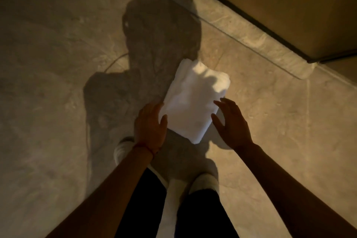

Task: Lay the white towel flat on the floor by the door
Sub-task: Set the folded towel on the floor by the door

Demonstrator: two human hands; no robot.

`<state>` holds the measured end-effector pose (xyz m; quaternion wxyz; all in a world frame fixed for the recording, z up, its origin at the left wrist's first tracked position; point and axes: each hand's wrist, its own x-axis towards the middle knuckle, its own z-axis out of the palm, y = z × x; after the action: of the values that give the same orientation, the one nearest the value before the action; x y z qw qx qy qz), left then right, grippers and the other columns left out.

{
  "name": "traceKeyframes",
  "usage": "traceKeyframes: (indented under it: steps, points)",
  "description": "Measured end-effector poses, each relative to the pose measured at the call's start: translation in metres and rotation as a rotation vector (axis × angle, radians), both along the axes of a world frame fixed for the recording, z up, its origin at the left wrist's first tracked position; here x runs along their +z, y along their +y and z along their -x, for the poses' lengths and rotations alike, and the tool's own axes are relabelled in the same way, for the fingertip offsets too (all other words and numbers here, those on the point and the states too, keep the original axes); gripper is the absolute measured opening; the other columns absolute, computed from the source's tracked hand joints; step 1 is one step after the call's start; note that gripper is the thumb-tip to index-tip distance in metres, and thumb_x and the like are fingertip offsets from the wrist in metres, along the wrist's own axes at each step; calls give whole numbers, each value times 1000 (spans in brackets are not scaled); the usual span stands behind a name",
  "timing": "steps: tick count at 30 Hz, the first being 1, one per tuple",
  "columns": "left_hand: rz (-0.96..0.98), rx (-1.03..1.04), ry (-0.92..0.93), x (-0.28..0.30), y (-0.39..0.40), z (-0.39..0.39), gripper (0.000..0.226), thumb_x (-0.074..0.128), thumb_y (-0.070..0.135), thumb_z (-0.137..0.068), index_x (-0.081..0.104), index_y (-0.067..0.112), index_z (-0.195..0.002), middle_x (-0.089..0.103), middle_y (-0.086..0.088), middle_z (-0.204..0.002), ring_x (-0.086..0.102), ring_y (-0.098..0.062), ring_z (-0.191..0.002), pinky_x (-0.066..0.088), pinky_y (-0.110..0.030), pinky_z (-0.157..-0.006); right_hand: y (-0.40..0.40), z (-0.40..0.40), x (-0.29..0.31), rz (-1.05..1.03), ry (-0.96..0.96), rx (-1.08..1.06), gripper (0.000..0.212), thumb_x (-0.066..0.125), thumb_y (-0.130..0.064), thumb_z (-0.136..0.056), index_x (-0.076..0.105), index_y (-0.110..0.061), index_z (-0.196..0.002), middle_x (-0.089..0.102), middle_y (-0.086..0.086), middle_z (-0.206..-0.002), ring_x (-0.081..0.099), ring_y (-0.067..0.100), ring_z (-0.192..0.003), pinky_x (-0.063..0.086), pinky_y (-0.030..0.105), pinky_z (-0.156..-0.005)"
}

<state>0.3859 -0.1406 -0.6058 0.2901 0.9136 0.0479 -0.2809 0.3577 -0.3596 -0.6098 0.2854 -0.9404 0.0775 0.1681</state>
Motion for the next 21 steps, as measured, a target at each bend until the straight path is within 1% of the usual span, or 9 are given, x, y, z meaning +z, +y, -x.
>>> traceKeyframes:
  steps: [4,6,9,11,13,15,17,19,21]
  points:
    - [31,124,-16,42,5,12,62,29,44,-81,53,4,-122,56,-24,-123,49,-41,-115,42,-53,-97,-13,-37,38,42,-45,120,53,36,-43,-87,52,-7,-122,57,21,-124,52,37,-116,46,45,-91]
    - [19,187,-21,53,4,19,59,30,41,-81,54,3,-120,58,-24,-120,52,-41,-111,42,-50,-94,-18,-57,45,48,-57,154,48,39,-41,-89,51,-8,-122,58,19,-123,54,35,-113,47,43,-89]
    - [-20,301,-9,58,-2,30,51,38,34,-82,53,4,-121,57,-23,-120,52,-39,-112,41,-46,-94,-25,-85,41,39,-87,181,43,44,-35,-88,52,-8,-121,58,19,-118,56,35,-108,48,40,-82]
    - [-33,372,-2,56,-8,36,53,37,35,-81,52,4,-121,56,-23,-121,51,-39,-112,41,-46,-95,-27,-100,33,7,-89,217,43,46,-34,-88,53,-7,-120,60,19,-117,55,35,-109,46,41,-87]
    - [-44,437,-40,49,-17,41,56,35,38,-80,53,3,-120,56,-24,-120,52,-40,-110,42,-47,-95,-29,-114,21,-26,-98,274,41,51,-28,-88,53,-5,-121,60,20,-118,54,35,-112,44,41,-92]
    - [-70,534,-52,37,-28,48,46,43,31,-84,52,4,-121,56,-23,-121,52,-40,-110,41,-49,-95,-31,-125,7,-72,-78,294,39,53,-25,-90,52,-7,-124,59,18,-122,54,32,-114,42,40,-95]
    - [-92,617,-75,24,-40,56,37,50,19,-89,50,8,-124,54,-22,-124,52,-39,-108,43,-48,-94,-33,-134,-6,-103,-38,379,39,52,-26,-90,50,-10,-126,58,16,-124,52,29,-117,41,37,-97]
    - [-84,701,-98,7,-53,65,37,53,10,-88,50,7,-125,53,-23,-124,52,-40,-109,43,-47,-92,-37,-144,-21,-96,-12,501,40,51,-25,-91,48,-11,-127,55,16,-126,50,30,-119,39,38,-98]
    - [-87,793,-120,-10,-62,72,37,54,8,-88,50,5,-124,53,-24,-122,52,-40,-108,44,-49,-91,-39,-152,-35,-56,2,604,41,49,-26,-91,47,-10,-128,54,17,-128,48,32,-119,38,39,-99]
